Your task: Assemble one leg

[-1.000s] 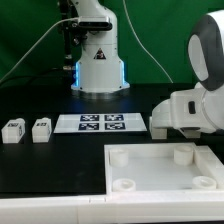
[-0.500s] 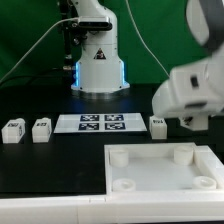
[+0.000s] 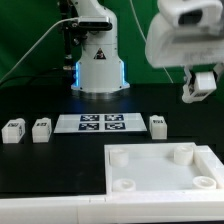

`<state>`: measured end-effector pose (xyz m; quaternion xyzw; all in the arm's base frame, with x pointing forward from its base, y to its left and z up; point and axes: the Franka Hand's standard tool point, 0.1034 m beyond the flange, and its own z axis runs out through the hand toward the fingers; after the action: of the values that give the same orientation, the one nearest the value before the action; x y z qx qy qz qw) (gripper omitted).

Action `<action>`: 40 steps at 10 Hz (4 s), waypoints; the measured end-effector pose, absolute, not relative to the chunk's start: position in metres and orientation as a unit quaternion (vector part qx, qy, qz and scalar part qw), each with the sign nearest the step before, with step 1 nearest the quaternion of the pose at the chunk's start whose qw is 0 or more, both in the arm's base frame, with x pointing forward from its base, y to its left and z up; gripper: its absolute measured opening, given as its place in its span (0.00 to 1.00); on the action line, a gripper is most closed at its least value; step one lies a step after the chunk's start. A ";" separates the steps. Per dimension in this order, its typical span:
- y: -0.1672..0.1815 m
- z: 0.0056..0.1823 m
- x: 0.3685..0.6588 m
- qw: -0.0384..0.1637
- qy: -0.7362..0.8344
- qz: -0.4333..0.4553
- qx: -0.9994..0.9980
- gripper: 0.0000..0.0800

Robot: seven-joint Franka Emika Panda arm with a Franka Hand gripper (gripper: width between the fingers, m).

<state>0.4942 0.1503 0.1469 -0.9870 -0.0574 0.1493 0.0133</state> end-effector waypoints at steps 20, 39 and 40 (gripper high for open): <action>0.109 0.143 0.621 0.020 -0.108 -0.212 -0.971 0.37; 0.119 0.082 0.623 0.028 -0.104 -0.282 -0.953 0.37; 0.119 0.082 0.621 0.028 -0.100 -0.286 -0.953 0.37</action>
Offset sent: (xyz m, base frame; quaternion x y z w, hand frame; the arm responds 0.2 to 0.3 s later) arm 0.0000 0.0000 0.0000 0.0000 0.1790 0.0000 0.9838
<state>0.6211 0.1193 0.0816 -0.9526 -0.1003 -0.2859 0.0284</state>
